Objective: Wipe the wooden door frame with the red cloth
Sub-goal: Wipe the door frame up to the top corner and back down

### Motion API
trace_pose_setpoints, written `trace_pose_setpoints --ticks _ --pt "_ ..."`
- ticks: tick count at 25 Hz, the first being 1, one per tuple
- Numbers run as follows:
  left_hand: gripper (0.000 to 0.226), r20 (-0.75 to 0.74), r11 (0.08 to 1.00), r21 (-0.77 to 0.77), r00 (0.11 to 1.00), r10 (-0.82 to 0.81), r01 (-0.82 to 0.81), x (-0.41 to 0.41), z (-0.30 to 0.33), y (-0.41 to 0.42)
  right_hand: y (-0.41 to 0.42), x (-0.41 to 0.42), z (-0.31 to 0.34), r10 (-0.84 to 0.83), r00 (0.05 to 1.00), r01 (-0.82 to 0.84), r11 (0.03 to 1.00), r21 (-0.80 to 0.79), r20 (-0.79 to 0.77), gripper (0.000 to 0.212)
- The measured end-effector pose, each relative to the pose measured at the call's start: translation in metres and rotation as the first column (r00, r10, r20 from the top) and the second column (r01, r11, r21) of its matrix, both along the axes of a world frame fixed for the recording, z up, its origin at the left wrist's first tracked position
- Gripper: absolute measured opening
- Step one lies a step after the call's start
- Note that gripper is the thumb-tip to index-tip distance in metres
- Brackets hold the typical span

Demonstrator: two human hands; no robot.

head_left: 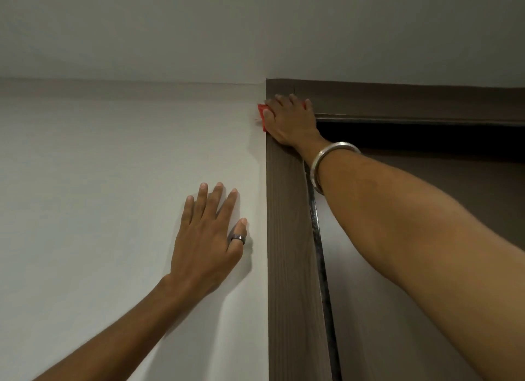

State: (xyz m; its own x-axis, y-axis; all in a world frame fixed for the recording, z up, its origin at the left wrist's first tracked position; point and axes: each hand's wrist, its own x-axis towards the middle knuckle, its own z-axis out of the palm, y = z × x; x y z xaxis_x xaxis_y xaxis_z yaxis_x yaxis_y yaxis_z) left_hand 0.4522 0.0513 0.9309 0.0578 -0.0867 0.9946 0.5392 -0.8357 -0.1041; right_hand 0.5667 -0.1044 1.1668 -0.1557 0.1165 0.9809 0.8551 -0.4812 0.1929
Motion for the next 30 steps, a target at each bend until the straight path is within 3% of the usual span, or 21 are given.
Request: trace_pose_setpoints --ticks 11,22,30 --pt "0.074 -0.049 0.999 -0.040 0.998 0.027 -0.029 -0.004 -0.009 -0.002 0.011 0.002 -0.095 0.044 0.999 -0.044 0.999 -0.003 0.003 0.055" --pt "0.076 -0.106 0.997 0.017 0.991 0.078 -0.077 0.000 0.040 0.003 0.011 -0.010 -0.027 -0.009 0.999 0.010 0.999 0.038 -0.040 0.056" --pt "0.075 -0.099 0.999 0.012 0.994 0.042 -0.041 0.000 -0.009 -0.005 0.015 -0.008 -0.112 0.038 0.996 -0.032 0.996 0.079 -0.085 0.055"
